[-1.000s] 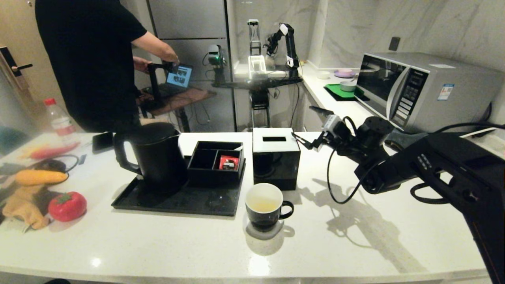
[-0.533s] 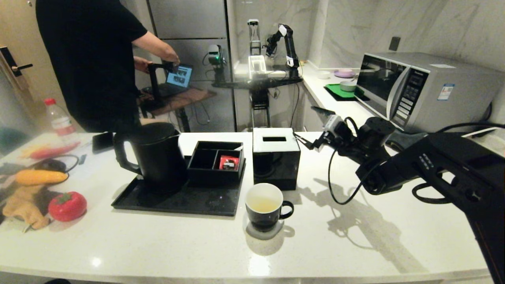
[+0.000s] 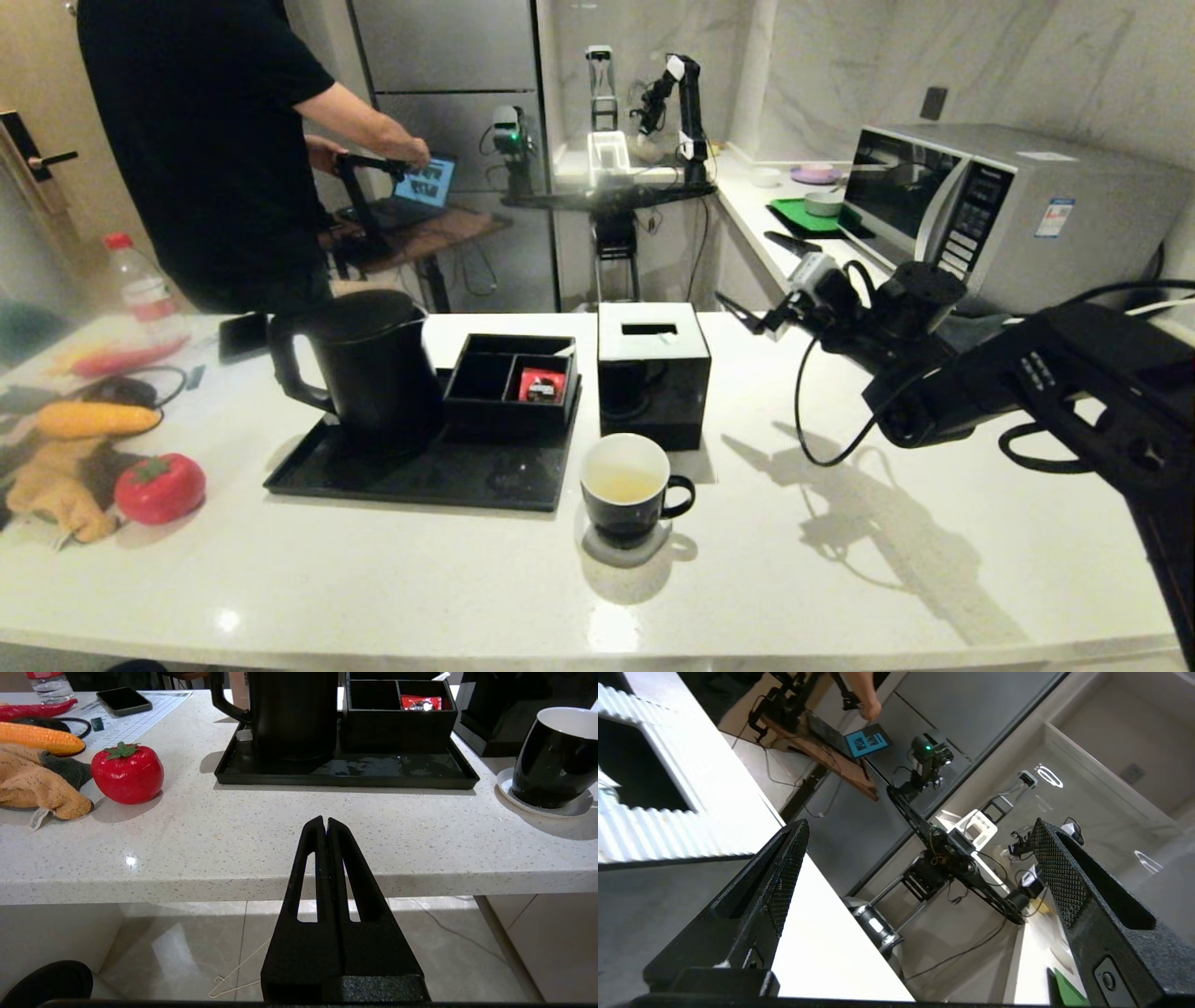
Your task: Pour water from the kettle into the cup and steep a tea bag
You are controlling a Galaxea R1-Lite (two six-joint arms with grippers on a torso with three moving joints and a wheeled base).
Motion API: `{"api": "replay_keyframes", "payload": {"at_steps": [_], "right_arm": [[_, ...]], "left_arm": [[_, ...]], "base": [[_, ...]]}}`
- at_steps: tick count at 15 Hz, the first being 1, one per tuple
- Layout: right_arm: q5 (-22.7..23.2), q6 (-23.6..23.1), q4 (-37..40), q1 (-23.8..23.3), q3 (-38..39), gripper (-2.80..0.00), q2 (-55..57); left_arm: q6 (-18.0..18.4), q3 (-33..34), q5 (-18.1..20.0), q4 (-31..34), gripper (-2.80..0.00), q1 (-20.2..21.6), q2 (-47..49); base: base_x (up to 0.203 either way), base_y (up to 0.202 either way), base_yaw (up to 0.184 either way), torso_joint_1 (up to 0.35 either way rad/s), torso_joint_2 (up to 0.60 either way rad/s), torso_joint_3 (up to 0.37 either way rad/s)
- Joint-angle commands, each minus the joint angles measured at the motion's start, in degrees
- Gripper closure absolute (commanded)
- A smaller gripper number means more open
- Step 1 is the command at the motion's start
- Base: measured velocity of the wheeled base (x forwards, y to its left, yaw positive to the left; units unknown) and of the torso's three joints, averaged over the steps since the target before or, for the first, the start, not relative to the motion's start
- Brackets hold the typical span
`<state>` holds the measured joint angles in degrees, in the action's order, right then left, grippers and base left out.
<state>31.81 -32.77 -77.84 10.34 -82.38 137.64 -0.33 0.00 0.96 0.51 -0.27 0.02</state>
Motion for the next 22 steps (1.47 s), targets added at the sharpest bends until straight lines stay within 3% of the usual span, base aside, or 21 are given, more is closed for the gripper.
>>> {"api": "replay_keyframes", "payload": {"at_steps": [1,9,14,20,22], "right_arm": [[0.19,-0.19,-0.56,0.03,0.21,-2.8,-0.09],[-0.54,0.36,-0.26,-0.01,2.41,-2.8,-4.2],[-2.75,4.58,5.15,0.07,11.03,-2.8,-14.25],[-13.29,6.21,19.46,0.11,21.84,-2.8,-31.59],[-20.86,9.44,23.9,-0.13,23.98,-2.8,-37.11]], "left_arm": [[-0.02,0.0,0.0,0.02,0.0,0.0,-0.02],[-0.02,0.0,0.0,0.02,0.0,0.0,-0.02],[-0.02,0.0,0.0,0.02,0.0,0.0,-0.02],[-0.02,0.0,0.0,0.02,0.0,0.0,-0.02],[-0.02,0.0,0.0,0.02,0.0,0.0,-0.02]], "base": [[0.0,0.0,0.0,0.0,0.0,0.0],[0.0,0.0,0.0,0.0,0.0,0.0],[0.0,0.0,0.0,0.0,0.0,0.0],[0.0,0.0,0.0,0.0,0.0,0.0],[0.0,0.0,0.0,0.0,0.0,0.0]]}}
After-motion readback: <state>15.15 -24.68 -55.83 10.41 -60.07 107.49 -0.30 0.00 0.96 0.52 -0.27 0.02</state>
